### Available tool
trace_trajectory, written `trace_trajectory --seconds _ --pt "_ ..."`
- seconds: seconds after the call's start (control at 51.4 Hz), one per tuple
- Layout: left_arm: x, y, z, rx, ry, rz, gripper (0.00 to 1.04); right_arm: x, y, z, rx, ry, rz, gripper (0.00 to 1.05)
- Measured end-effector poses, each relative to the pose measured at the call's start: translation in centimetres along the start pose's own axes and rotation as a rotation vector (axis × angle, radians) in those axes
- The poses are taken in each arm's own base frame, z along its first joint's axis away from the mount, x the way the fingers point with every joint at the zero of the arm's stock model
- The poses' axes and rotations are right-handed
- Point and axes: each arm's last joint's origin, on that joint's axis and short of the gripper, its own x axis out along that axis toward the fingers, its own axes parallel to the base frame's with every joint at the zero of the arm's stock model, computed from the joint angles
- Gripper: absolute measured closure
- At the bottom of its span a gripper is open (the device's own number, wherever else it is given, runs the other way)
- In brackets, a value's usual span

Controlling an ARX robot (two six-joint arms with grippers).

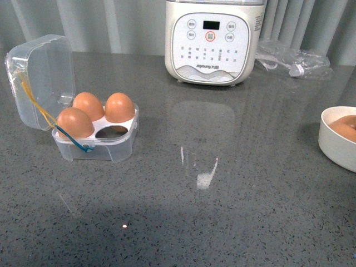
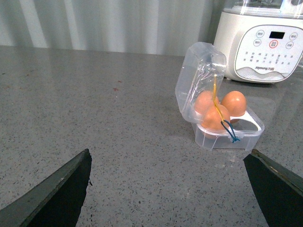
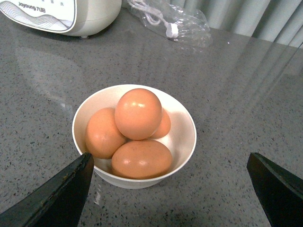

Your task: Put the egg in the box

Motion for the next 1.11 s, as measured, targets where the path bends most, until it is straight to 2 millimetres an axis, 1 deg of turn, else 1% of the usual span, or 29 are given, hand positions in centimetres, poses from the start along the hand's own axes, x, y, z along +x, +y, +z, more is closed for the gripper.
trace_trajectory --seconds 0.253,0.603,0.759,1.109 --pt "0.0 0.0 0.0 0.0 0.0 0.0 0.07 2.2 -0.3 0.4 0.007 0.01 0.015 0.07" --pt "0.0 0.0 0.0 0.0 0.0 0.0 0.07 4.3 -1.0 -0.1 0.049 0.037 0.007 0.07" --pt "0.0 0.0 0.0 0.0 0.0 0.0 0.07 5.1 -0.9 -0.3 0.068 0.046 0.019 0.07" --pt "0.0 0.0 0.0 0.0 0.0 0.0 0.07 7.0 -0.4 0.1 0.079 0.048 0.042 0.07"
